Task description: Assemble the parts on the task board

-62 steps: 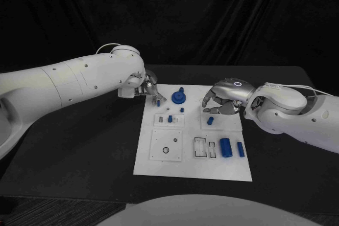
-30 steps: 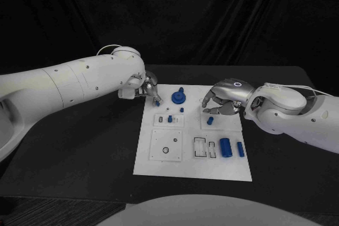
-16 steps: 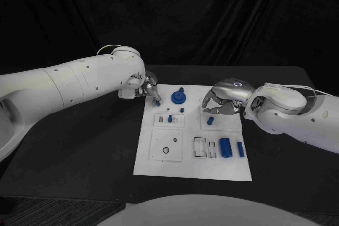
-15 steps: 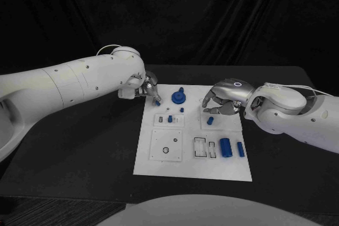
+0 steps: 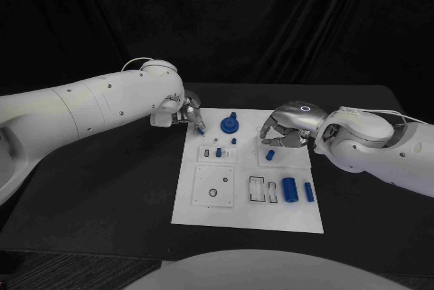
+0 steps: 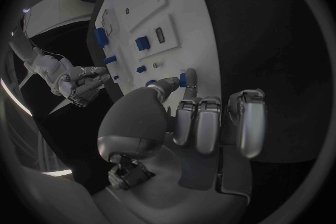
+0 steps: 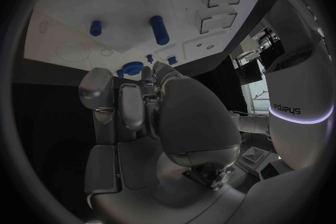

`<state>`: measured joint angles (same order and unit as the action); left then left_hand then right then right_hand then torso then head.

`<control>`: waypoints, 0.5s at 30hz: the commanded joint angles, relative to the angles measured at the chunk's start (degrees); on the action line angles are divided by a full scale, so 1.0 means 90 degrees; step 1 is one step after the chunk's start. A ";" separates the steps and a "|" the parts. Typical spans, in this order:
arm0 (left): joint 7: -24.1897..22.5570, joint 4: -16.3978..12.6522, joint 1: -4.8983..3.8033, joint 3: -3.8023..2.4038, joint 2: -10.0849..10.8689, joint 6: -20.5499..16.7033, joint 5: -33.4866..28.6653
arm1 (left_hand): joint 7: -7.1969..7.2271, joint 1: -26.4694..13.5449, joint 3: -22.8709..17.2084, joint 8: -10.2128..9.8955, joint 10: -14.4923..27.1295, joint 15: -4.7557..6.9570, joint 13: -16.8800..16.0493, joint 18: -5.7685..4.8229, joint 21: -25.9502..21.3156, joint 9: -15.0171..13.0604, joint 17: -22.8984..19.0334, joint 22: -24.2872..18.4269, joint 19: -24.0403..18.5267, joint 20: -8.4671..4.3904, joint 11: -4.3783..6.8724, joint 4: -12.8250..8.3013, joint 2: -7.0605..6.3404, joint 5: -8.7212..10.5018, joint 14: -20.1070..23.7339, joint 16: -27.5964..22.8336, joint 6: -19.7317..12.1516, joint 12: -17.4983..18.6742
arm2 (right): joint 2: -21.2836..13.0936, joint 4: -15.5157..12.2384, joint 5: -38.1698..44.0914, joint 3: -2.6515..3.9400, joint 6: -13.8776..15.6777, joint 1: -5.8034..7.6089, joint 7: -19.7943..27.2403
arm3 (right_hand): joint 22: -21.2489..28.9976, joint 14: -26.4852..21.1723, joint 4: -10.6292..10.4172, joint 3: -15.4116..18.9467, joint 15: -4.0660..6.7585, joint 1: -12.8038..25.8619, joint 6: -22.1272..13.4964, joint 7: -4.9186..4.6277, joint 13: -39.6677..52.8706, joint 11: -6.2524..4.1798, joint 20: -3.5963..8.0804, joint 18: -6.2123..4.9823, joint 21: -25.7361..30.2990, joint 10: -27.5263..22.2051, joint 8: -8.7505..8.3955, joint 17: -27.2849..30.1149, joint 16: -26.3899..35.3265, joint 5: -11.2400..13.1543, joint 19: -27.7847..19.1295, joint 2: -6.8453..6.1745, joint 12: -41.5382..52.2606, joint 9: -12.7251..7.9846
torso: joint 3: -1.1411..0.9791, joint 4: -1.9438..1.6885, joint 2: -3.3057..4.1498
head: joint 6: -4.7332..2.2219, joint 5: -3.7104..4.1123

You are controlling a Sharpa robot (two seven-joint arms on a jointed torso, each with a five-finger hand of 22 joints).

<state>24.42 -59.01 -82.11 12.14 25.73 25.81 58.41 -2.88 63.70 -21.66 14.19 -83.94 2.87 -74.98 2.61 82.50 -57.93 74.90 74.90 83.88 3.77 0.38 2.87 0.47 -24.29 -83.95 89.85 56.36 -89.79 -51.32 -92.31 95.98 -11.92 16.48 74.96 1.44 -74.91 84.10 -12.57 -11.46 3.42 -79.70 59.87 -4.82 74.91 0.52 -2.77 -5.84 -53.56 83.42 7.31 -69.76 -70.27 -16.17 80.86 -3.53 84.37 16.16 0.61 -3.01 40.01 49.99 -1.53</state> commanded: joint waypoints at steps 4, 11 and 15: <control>-0.0173 -0.0164 0.0012 -0.0005 0.0122 -0.0362 0.0018 | 0.0011 -0.0045 -0.0208 -0.0059 -0.0674 0.0038 -0.1669 -0.0038 -0.0050 0.0006 0.1677 0.1345 -0.0033 -0.0051 0.0056 -0.0073 -0.0100 0.0021 -0.0672 0.0017 0.0095 -0.0024 | -0.0031 -0.0018 0.0009 0.0003 -0.0056 -0.0017 -0.0177 | -0.0695 0.0115 0.0009 -0.0030 0.0004 -0.0058 0.0024 -0.0015 0.0505 -0.0016 -0.0002 -0.0056 0.0060 -0.0045 -0.0039 0.0010 0.0035 -0.0025 -0.0036 0.0009 -0.0032 -0.0012 | -0.0001 -0.0014 0.0000 | 0.0001 0.0006; -0.0112 -0.0526 0.0010 -0.0005 0.0405 -0.0483 0.0018 | 0.0041 -0.0121 -0.0424 -0.0069 -0.0674 0.0050 -0.1669 -0.0022 -0.0117 0.0012 0.1677 0.1322 -0.0085 -0.0061 0.0075 -0.0202 -0.0192 0.0125 -0.0672 0.0017 0.0247 -0.0024 | -0.0078 -0.0043 0.0009 0.0003 -0.0074 -0.0017 -0.0216 | -0.0689 0.0108 0.0013 -0.0035 0.0002 -0.0064 0.0021 -0.0018 0.0489 -0.0013 -0.0003 -0.0060 0.0088 -0.0056 -0.0043 0.0028 0.0054 -0.0028 -0.0043 0.0013 -0.0042 -0.0016 | 0.0009 -0.0009 0.0002 | 0.0001 0.0015; 0.0026 -0.0867 0.0004 -0.0005 0.0650 -0.0591 0.0018 | 0.0067 -0.0164 -0.0502 -0.0051 -0.0674 0.0062 -0.1669 -0.0020 -0.0126 0.0005 0.1677 0.1320 -0.0090 -0.0069 0.0092 -0.0251 -0.0218 0.0184 -0.0672 0.0017 0.0358 -0.0024 | -0.0100 -0.0059 0.0009 0.0003 -0.0081 -0.0017 -0.0237 | -0.0687 0.0107 0.0014 -0.0036 0.0001 -0.0065 0.0021 -0.0019 0.0483 -0.0012 -0.0003 -0.0061 0.0098 -0.0060 -0.0044 0.0032 0.0059 -0.0028 -0.0046 0.0013 -0.0046 -0.0017 | 0.0002 0.0003 -0.0003 | 0.0001 0.0029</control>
<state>24.22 -66.06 -82.11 12.14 31.32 22.25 58.44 -2.30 62.33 -25.11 13.75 -83.91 2.89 -74.98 2.61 81.61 -57.81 74.90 74.90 83.35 3.24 0.82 1.40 -1.12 -22.89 -83.97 89.85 59.20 -89.79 -52.10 -92.68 95.97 -11.92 16.10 74.95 0.86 -74.91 84.10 -12.57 -11.46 3.42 -79.70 59.87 -4.82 74.91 0.31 -2.77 -5.84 -52.80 83.21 7.30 -69.50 -70.01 -16.18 80.86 -3.53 84.15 16.05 0.66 -3.08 40.00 49.99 -1.33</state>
